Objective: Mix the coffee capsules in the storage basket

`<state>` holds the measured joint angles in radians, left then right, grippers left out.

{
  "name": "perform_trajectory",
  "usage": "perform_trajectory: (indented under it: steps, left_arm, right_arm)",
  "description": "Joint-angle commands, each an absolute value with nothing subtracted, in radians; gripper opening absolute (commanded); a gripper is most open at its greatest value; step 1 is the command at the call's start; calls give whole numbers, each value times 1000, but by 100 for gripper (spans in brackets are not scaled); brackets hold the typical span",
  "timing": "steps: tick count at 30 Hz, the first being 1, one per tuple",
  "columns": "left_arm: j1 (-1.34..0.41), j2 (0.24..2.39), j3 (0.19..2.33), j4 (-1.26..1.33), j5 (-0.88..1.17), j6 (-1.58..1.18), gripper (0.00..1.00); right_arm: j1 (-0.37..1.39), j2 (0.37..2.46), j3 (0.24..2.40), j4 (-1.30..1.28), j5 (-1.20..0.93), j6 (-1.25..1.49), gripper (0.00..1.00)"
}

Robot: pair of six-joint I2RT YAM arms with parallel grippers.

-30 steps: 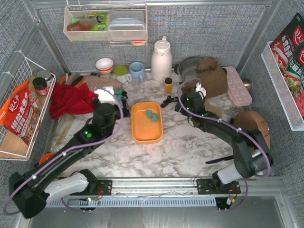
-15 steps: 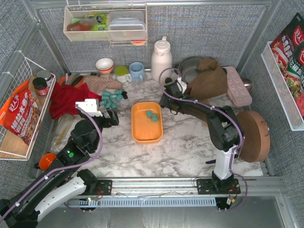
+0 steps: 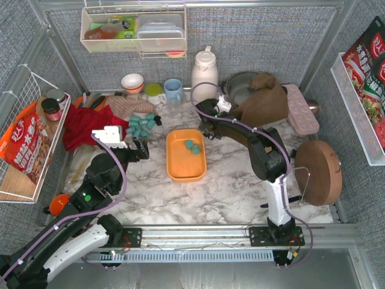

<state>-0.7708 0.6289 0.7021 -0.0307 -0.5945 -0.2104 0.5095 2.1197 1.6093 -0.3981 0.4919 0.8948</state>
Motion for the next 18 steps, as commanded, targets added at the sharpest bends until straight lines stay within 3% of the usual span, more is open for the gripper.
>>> perform_trajectory:
  steps: [1, 18]
  left_arm:
    - [-770, 623, 709, -27, -594, -209, 99]
    - [-769, 624, 708, -27, -609, -201, 99]
  right_arm:
    - [510, 2154, 1656, -424, 506, 900, 68]
    - [511, 2199, 1678, -482, 516, 912, 62]
